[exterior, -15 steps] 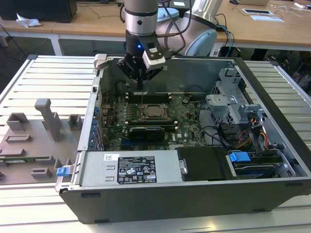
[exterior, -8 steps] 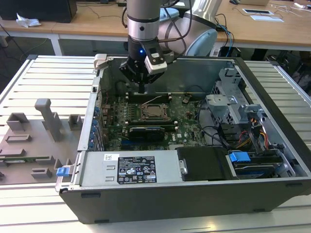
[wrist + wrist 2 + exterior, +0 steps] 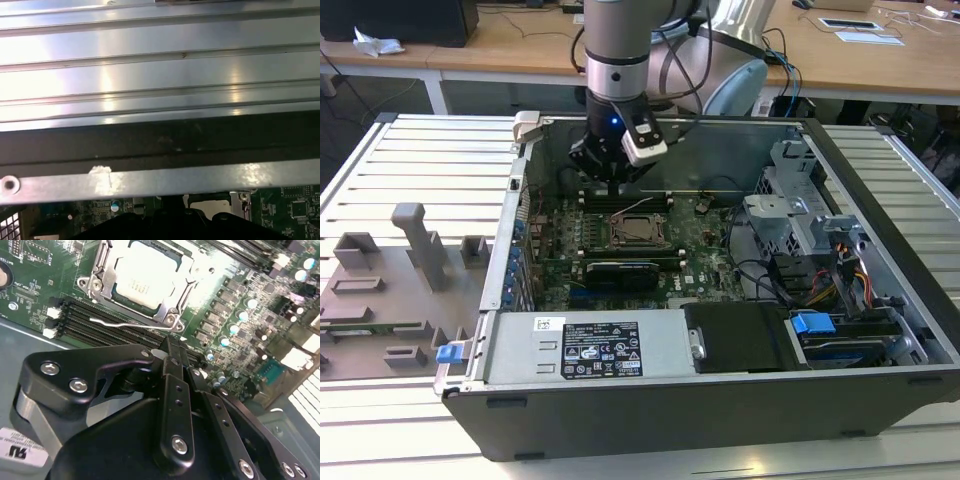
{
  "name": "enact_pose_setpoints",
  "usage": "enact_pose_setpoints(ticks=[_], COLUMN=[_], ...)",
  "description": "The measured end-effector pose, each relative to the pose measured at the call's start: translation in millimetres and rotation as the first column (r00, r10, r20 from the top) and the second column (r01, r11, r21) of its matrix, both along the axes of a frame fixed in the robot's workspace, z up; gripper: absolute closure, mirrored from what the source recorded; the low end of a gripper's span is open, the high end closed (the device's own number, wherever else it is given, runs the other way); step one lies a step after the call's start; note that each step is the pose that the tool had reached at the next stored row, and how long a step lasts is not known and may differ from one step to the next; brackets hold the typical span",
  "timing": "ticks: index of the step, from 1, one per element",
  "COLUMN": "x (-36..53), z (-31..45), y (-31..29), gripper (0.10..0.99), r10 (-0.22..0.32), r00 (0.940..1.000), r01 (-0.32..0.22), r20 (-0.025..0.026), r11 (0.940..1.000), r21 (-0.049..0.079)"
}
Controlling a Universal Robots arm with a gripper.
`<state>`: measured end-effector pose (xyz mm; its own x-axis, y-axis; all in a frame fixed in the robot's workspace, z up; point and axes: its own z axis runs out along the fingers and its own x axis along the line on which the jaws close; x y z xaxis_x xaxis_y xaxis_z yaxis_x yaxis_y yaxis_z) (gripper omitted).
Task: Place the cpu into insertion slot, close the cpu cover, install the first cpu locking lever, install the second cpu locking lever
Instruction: 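Install the first cpu locking lever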
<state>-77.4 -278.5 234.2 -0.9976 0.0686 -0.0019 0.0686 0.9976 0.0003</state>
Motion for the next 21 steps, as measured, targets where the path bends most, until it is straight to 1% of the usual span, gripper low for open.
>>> enact_pose_setpoints(ticks=[7,16,18,19,21], x=[8.3,18.2,23.1,27.1,30.7], z=[-7.2,-13.4,-15.4,-17.1,-18.7], y=[1.4,6.2,7.4,7.7,7.8], gripper=[0.980,0.980,0.980,0.980,0.980], r10=[0.003,0.008,0.009,0.009,0.009], r00=[1.0000,1.0000,1.0000,1.0000,1.0000], r01=[-0.003,-0.008,-0.009,-0.009,-0.009], r20=[-0.0003,-0.0003,-0.0003,-0.0007,-0.0009], r11=[1.0000,1.0000,1.0000,1.0000,1.0000], r21=[0.000,0.000,0.000,0.000,0.000])
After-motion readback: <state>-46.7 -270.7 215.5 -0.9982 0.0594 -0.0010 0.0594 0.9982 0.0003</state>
